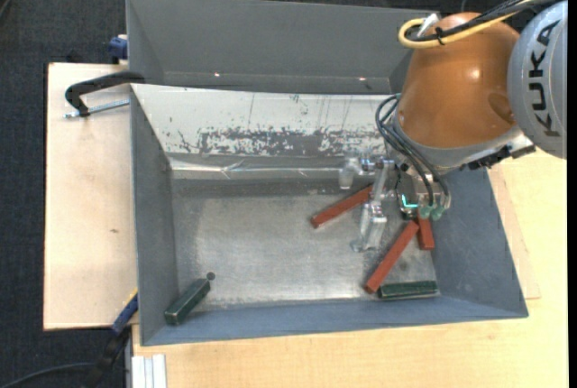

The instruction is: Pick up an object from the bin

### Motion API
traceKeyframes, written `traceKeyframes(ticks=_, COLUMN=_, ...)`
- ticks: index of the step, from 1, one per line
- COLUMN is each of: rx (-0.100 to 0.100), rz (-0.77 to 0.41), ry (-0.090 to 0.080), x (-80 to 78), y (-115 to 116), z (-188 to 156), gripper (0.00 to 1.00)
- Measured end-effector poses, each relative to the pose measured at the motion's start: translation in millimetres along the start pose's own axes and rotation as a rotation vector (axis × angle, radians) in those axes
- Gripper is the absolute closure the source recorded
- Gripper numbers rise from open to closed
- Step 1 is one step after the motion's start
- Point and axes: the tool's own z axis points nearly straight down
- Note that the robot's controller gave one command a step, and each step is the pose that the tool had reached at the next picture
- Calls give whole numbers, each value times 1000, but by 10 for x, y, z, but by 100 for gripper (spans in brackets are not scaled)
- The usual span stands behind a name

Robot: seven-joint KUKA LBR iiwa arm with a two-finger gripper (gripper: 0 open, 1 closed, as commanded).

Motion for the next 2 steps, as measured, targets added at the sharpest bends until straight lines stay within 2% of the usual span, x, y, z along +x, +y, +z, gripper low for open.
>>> traceKeyframes(ticks=1, rx=1, rz=-247, ry=0, x=-3, y=-568, z=1210, gripper=0)
traceKeyframes(ticks=2, rx=1, rz=-555, ry=-3, x=87, y=-838, z=1550, gripper=0)
